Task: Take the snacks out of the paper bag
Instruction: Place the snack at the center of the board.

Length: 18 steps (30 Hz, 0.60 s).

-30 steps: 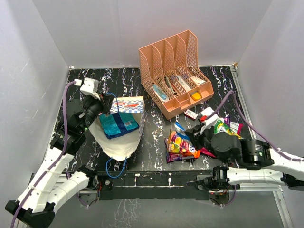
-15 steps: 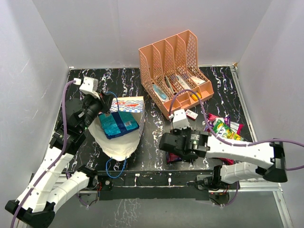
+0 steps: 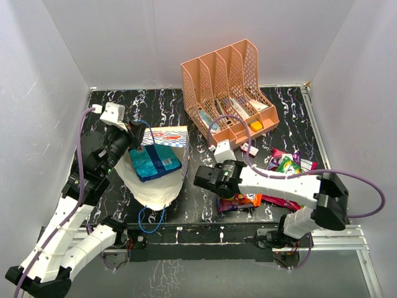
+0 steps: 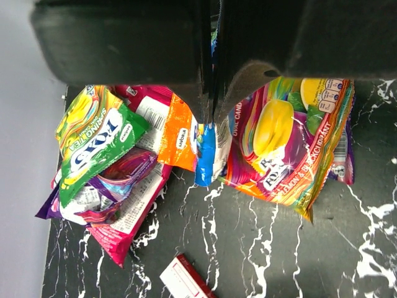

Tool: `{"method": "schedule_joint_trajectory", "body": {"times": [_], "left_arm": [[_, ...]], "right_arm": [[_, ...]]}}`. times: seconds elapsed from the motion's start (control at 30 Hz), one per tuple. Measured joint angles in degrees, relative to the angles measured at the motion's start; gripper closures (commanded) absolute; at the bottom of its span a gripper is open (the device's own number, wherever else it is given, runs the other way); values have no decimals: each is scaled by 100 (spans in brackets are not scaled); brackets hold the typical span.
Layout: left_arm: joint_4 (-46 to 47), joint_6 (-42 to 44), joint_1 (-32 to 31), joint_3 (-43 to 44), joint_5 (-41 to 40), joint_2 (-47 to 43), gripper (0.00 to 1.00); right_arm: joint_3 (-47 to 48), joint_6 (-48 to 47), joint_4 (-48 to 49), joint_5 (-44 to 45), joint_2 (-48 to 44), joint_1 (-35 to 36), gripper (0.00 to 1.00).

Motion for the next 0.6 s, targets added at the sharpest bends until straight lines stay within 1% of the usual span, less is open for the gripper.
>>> {"method": "schedule_joint_trajectory", "body": {"times": [0.2,0.33,0.5,0.6], "left_arm": [[-2,105,0,-37,-68,-109,100],[-2,149,0,-42,-101,-140,100],[-2,146,0,-46,-98,-142,100],[-2,142,0,-46,-92,-142,100]], "right_arm": [[0,-9,2,-203,643,260,91],[-13,11,35,-358,682,402,82],[-264,11,369,-553,680,426,72],[-400,13,487,-675,651,426,62]]}}
